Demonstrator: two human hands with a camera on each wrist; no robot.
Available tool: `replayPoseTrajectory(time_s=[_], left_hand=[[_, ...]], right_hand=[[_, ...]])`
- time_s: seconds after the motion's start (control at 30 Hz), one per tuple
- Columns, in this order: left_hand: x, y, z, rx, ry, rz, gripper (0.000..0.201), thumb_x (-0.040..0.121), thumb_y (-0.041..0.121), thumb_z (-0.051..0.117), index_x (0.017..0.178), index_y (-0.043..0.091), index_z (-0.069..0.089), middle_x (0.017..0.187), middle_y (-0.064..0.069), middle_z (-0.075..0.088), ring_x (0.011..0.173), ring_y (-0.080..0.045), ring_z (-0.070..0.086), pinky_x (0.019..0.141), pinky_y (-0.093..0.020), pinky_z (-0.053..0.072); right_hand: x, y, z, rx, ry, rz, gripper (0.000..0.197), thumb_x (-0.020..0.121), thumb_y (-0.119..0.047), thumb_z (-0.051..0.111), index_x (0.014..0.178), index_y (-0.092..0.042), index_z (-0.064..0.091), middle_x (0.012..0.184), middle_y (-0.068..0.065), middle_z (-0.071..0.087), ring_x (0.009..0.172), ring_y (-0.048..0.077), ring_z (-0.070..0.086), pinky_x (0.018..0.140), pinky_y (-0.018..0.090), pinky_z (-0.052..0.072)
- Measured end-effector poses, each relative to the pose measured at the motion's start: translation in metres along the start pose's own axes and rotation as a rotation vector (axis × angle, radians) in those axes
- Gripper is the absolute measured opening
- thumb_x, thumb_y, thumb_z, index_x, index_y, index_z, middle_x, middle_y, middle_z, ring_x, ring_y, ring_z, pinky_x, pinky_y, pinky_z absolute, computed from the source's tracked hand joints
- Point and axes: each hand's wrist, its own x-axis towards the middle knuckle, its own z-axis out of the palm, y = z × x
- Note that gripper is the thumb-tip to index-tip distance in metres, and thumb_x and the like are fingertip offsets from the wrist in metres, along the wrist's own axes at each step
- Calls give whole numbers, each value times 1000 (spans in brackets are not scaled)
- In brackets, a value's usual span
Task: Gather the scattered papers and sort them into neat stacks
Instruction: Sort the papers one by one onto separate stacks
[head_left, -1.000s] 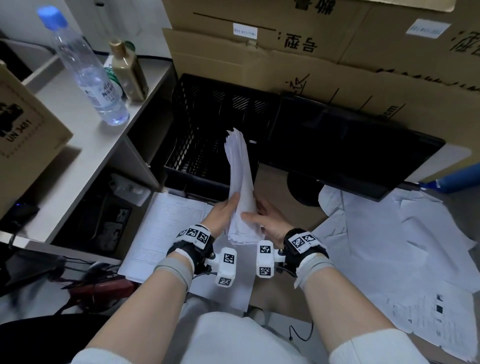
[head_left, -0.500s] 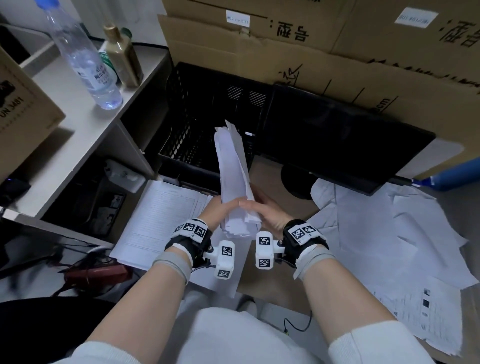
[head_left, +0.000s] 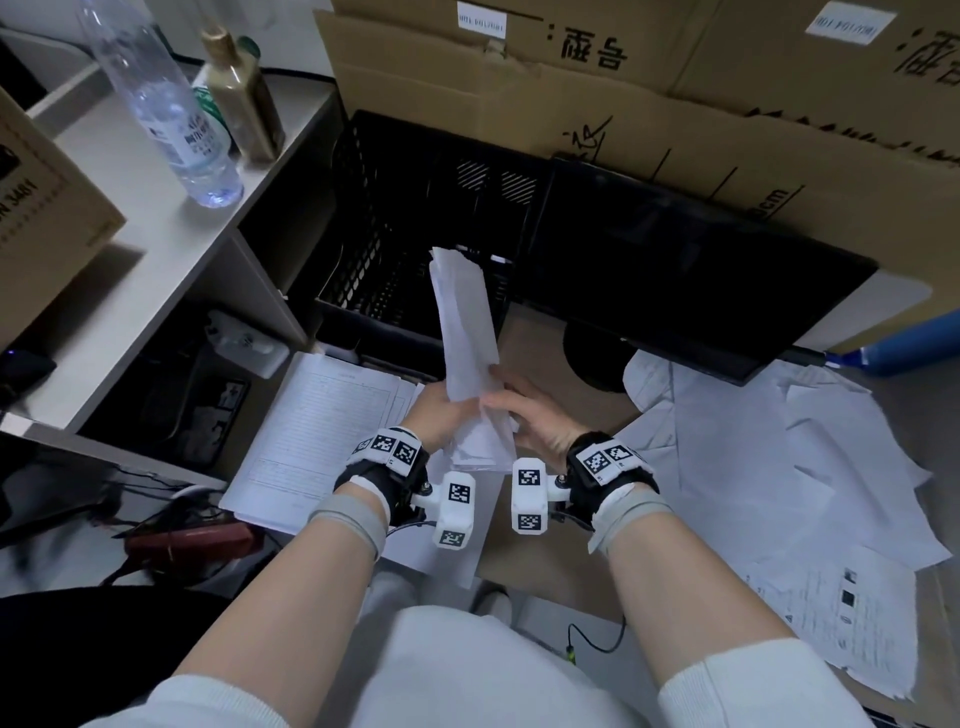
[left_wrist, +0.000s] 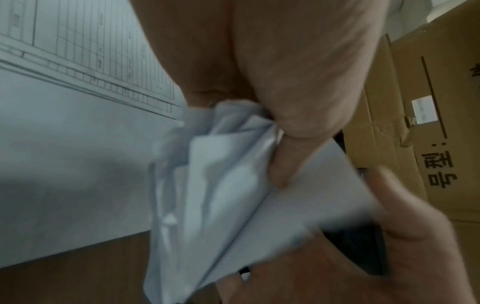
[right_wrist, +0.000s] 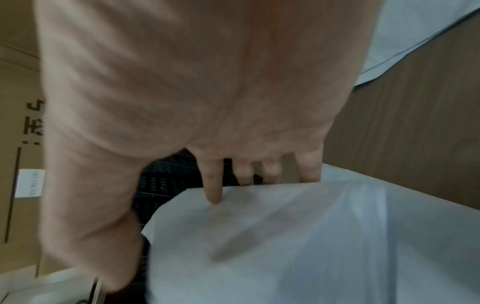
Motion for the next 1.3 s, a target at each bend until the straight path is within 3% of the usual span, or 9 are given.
replayPoseTrajectory(time_s=[0.13,0.3,0.53,0.7,0.9,1.0,1.1,1.2,1.3], left_hand=[[3,-13,-11,160,48,3,30,85,38,61,83,10,72,88,-18,73,83,-27,65,76,-41,52],[0,-16,-8,417,44,60,35,93,33,66,63,18,57,58,0,55,55,-11,52,54,-29,40],[1,-29,-24,309,121,9,31,95,33,68,96,2,72,90,-9,73,83,-26,69,72,-32,52],[-2,-37,-31,198,272,2,31,96,29,69,105,-1,73,97,-10,73,93,-28,70,78,-29,51],[-13,-50,-56,211,498,5,30,94,29,69,96,-1,72,94,-13,72,91,-29,67,79,-33,50],[-24,-63,-77,195,614,-12,33,93,33,69,89,1,69,90,-16,72,90,-34,68,81,-43,55],[-35,-77,-92,182,663,-18,36,93,34,70,91,-2,68,92,-20,72,90,-35,68,82,-48,55],[-34,-92,-109,187,664,-41,48,88,41,72,88,-6,66,84,-21,68,79,-30,65,78,-50,54],[-28,-105,-123,195,624,-62,65,78,56,71,84,-8,63,76,-17,63,71,-27,61,74,-53,54]], right_hand=[[8,8,8,69,158,15,73,67,-40,78,132,-29,47,135,1,57,120,18,57,93,39,49],[4,14,15,94,125,87,106,54,-75,80,141,-27,44,136,-6,55,124,21,52,97,50,51],[10,28,-3,143,436,141,31,90,-25,56,112,-2,57,99,17,66,89,32,66,74,37,55],[6,53,-26,-211,653,181,18,84,-23,50,70,-12,48,71,8,49,72,29,52,65,35,37],[1,75,-24,-573,560,382,39,102,-16,40,133,4,53,134,18,56,126,33,52,70,21,44],[20,113,-5,-743,362,459,31,100,-9,42,126,3,54,127,20,57,120,34,56,101,37,46],[61,174,8,-899,158,473,16,92,-11,55,82,0,48,93,16,61,101,32,65,92,39,52],[76,207,31,-896,207,577,44,82,-24,69,115,2,55,114,18,65,105,33,65,92,41,52],[65,192,57,-757,266,596,39,88,-17,64,122,1,56,122,17,63,112,32,63,97,39,50]])
